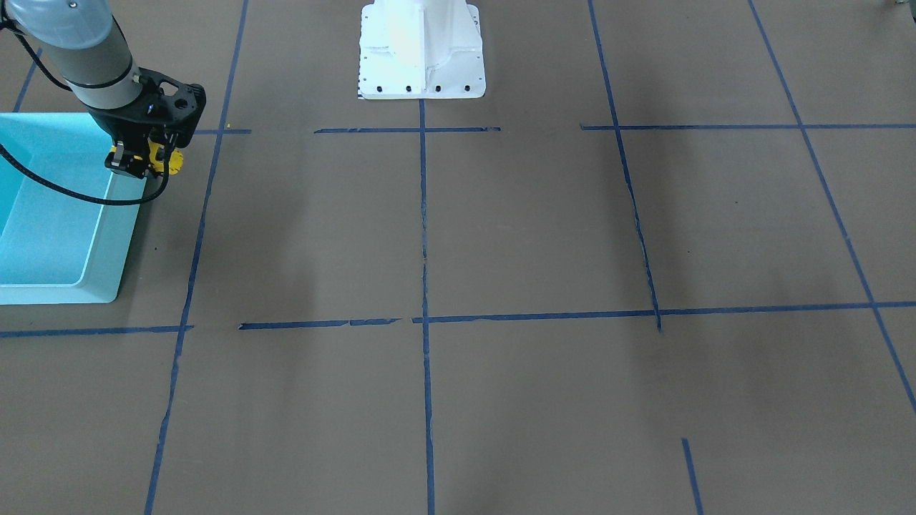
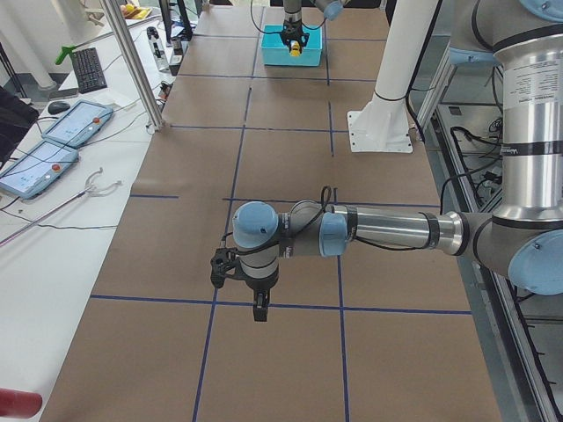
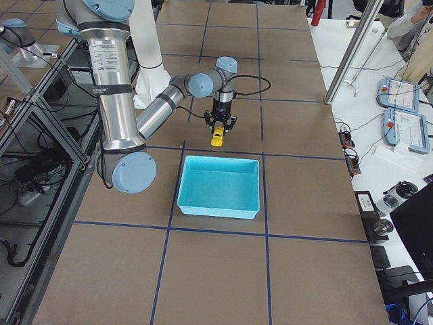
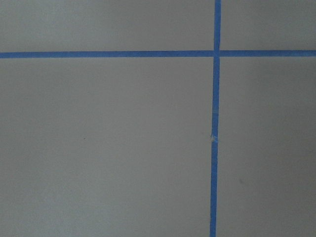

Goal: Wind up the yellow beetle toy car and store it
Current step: 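Carry the held car with the right gripper over the blue bin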

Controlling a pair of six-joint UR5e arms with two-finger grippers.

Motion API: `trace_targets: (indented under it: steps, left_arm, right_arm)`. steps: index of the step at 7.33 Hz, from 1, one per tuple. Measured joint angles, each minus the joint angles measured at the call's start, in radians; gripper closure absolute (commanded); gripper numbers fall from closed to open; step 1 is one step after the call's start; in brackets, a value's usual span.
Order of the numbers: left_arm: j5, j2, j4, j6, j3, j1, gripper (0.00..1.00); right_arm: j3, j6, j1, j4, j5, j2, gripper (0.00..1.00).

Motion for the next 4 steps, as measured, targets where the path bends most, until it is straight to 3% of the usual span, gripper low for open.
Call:
trace_targets:
  steps: [2,4]
  left_arm:
    - [-0.001,0.004,0.000,0.001,0.000,0.000,0.01]
    - [-0.001,0.008,-0.020,0.002,0.001,0.000,0.01]
  right_arm:
    - [0.001,-0.190,0.086,-0.020,-0.001,-0.068,0.96]
    - [-0.039,-0.261,0.137,0.085,0.002,-0.150,0.97]
